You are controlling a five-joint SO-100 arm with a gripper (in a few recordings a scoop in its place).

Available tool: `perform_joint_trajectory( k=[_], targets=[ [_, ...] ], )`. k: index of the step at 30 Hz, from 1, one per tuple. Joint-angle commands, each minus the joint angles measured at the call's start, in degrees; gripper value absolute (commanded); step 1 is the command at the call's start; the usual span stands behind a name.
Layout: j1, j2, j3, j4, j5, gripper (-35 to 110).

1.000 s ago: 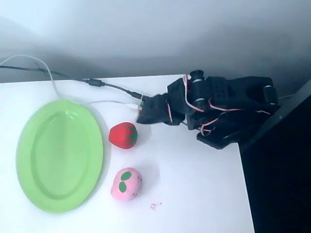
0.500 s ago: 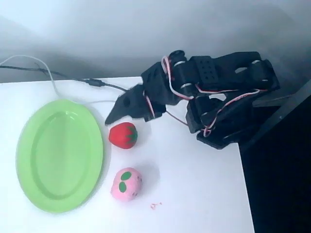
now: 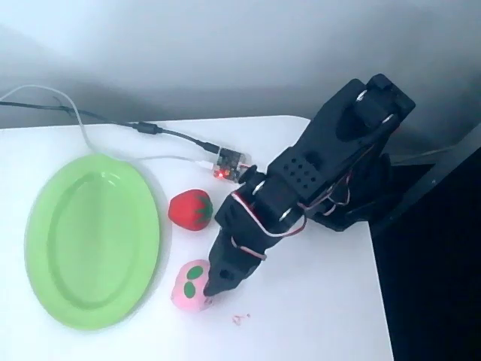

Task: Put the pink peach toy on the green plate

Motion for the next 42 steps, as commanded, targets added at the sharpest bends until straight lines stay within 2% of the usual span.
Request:
perform_joint_trajectory(
  k=[1,7,19,23,26,28,36,42],
  targets=[
    [-0.9,-4.0,-0.4,-4.6,0.9,44],
    [-0.8,-12.3,-5.4,-8.2,0.5,48],
    [-1.1,-26.6,-10.8,-13.2,-0.6,43],
    [-1.4,-30.0,-11.2,-13.2,-0.8,27],
    [-1.5,-31.6,-11.1,-12.9,-1.3,0],
    [-1.5,-31.9,-11.1,-12.9,-1.1,0],
    [-0.9,-22.5,-8.8,-12.0,-3.2,0],
    [10.7,-4.7,-8.7,-8.2,-13.8,0]
  ],
)
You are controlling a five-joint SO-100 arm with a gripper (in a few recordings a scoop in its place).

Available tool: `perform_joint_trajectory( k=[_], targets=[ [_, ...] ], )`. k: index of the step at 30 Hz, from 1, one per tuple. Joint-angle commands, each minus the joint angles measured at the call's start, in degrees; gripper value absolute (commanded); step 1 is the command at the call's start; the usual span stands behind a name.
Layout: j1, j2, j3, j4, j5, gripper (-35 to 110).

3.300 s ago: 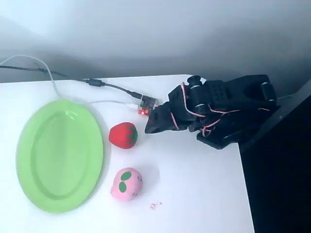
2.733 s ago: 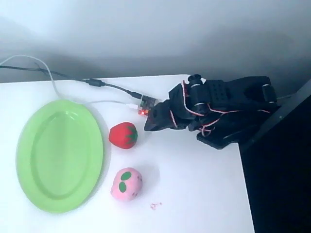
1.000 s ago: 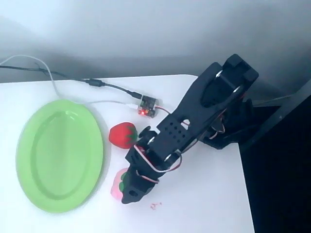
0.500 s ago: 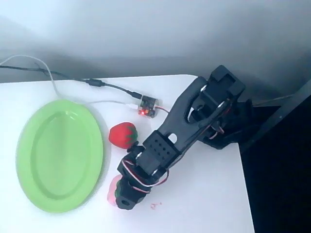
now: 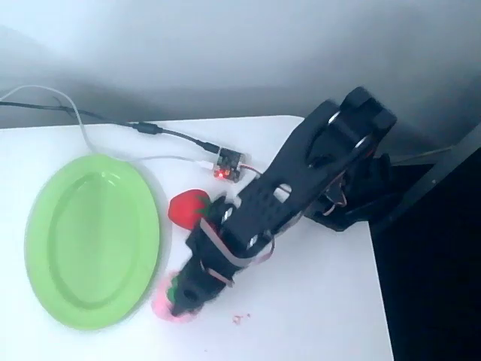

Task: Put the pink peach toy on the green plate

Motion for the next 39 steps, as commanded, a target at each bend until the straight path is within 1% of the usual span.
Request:
perform_joint_trajectory(
  k=[1,3,5,9,11,14,15,22,24,26,30,33,39],
  targets=[
    [7.7,10.6,-0.3,1.0,-5.5,0],
    [13.6,11.5,-1.2,0.8,-9.0,0],
    [18.1,8.8,-2.7,0.8,-11.7,0],
    [23.2,-4.0,-9.6,1.2,-14.4,0],
    [23.8,-12.0,-16.1,3.3,-15.8,0],
    [23.3,-24.4,-30.0,13.1,-18.2,0],
    [22.9,-27.7,-33.7,14.9,-18.4,0],
    [20.6,-36.5,-40.8,14.9,-17.0,0],
    [20.4,-37.2,-41.3,14.9,-16.8,4],
    [20.3,-37.5,-41.5,14.9,-16.2,14],
    [20.0,-38.7,-42.4,14.5,-16.0,24],
    [19.7,-39.3,-42.5,13.0,-14.8,40],
    [19.7,-39.3,-43.0,11.5,-14.2,44]
  ],
)
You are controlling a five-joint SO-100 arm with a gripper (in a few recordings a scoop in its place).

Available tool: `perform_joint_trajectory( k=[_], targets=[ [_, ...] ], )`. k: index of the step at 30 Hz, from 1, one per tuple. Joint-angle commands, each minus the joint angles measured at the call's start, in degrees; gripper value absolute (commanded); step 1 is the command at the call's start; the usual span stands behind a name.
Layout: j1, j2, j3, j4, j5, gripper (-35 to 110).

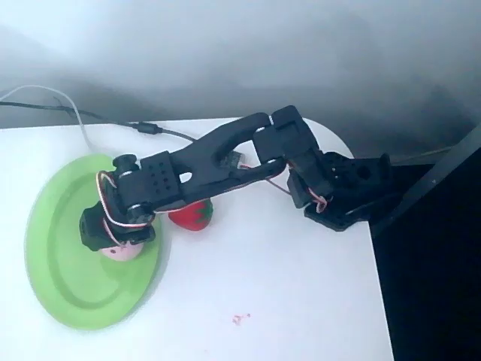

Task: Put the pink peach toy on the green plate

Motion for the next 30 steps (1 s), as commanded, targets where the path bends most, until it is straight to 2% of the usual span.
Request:
perform_joint_trajectory(
  k=[1,10,16,18,20,24,30],
  targets=[
    [-0.6,0.8,-2.0,-1.4,0.6,44],
    [1.7,12.9,-2.0,-1.8,-8.7,48],
    [7.0,35.6,11.9,-1.8,-11.5,31],
    [9.1,44.1,19.8,-1.8,-11.5,19],
    [11.0,52.2,28.3,-1.8,-11.5,0],
    [12.9,63.2,40.6,-1.5,-11.2,0],
    [15.9,82.3,61.0,10.5,-7.6,0]
  ],
)
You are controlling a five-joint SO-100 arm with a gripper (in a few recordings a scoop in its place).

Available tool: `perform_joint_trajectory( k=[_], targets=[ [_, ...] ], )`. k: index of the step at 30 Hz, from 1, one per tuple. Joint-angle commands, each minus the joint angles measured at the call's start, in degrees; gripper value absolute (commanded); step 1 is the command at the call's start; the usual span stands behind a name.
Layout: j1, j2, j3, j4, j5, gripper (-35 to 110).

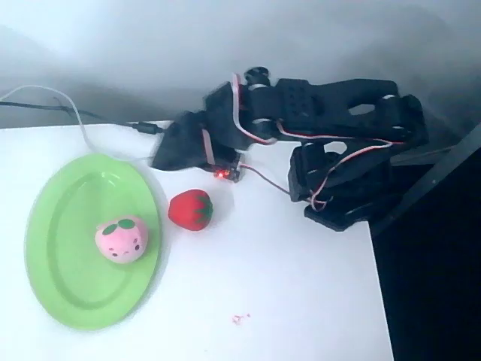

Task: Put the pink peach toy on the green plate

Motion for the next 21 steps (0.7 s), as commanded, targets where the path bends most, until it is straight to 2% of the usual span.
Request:
perform_joint_trajectory(
  k=[1,4,11,21],
  targets=[
    [2.0,14.4,15.0,5.5,-3.3,0],
    [1.9,26.2,27.8,6.8,2.3,0],
    [1.3,43.0,43.2,11.6,3.1,0],
    [-1.4,48.9,54.2,15.3,1.9,0]
  ],
)
